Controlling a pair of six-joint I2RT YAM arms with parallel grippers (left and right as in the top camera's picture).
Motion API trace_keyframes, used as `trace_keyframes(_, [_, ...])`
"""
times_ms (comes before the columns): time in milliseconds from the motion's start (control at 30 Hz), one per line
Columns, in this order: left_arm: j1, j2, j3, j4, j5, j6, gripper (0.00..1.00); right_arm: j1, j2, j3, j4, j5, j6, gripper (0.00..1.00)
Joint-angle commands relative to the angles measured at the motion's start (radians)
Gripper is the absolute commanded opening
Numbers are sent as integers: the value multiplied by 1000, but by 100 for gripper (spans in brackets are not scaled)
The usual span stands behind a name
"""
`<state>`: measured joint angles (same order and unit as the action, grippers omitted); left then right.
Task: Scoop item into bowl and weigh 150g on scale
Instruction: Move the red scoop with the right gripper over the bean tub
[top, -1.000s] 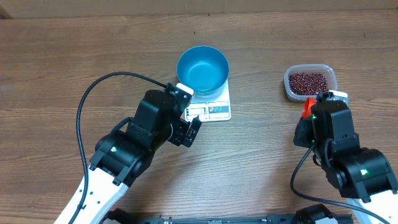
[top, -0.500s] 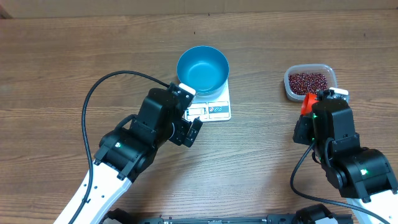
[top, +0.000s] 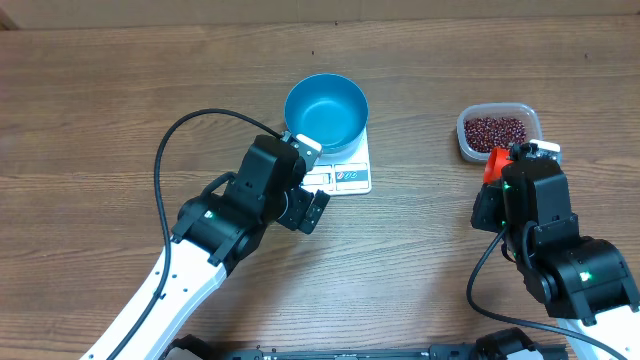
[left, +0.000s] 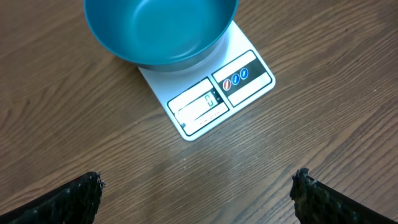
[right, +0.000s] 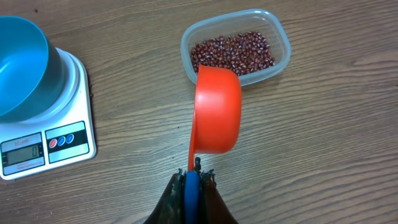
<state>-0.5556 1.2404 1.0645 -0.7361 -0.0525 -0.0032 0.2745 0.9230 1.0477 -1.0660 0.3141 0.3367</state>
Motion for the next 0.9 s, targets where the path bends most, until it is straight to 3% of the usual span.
trace_keyframes(0, [3,26,-3,0,12,15,100,-4,-3,32,6,11,-10,4])
trace_keyframes(867, [3,129,-3,61,13,15,100,-10,1,33,2,-32,-20,4])
